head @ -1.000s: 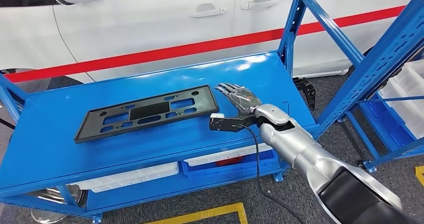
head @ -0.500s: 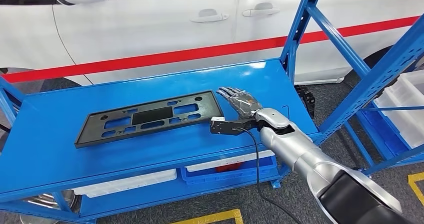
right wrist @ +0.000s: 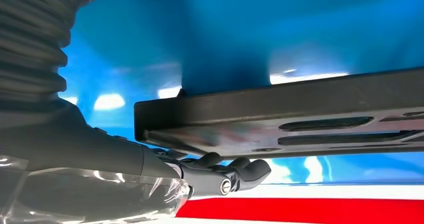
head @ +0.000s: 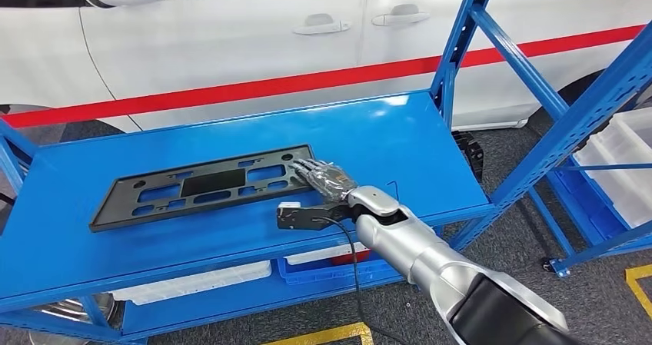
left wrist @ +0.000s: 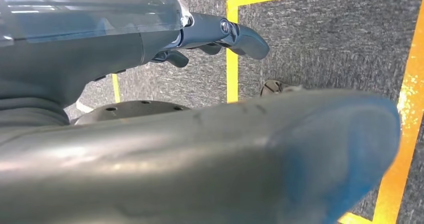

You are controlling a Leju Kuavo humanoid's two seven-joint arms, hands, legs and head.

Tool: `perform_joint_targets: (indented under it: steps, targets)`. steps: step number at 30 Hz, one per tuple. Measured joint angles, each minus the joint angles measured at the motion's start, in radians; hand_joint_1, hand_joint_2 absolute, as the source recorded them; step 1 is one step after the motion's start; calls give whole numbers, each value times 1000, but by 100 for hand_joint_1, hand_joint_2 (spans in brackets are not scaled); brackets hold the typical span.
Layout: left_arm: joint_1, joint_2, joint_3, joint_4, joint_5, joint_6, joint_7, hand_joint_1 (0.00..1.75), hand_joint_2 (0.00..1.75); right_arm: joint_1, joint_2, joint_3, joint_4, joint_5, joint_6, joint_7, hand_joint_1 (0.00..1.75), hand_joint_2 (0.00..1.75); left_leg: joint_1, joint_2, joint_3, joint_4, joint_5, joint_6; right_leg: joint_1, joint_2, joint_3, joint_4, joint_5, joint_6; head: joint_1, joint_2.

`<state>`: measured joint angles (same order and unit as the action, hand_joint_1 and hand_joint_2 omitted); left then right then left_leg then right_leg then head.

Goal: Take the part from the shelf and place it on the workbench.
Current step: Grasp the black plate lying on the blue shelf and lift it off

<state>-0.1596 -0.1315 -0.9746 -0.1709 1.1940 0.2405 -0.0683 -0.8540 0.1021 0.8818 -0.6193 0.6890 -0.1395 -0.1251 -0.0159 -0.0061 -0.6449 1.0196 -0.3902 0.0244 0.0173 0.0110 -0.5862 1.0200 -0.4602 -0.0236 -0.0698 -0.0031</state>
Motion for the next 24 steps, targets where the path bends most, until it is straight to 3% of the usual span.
perform_joint_targets:
  steps: [13, 24]
  targets:
    - [-6, -2, -3, 0, -10, 5, 21, 0, 0, 6, 106, 11, 77, 16, -14, 18, 0, 175, 0, 0, 1, 0, -1, -1, 0, 0, 0, 0, -1, 0, 0, 0]
    - [-8, -4, -3, 0, -9, 0, 23, 0, 0, 9, 135, 12, 108, 32, -17, 33, 0, 175, 0, 0, 4, 0, -1, -1, 0, 0, 4, 0, -1, 0, 0, 0]
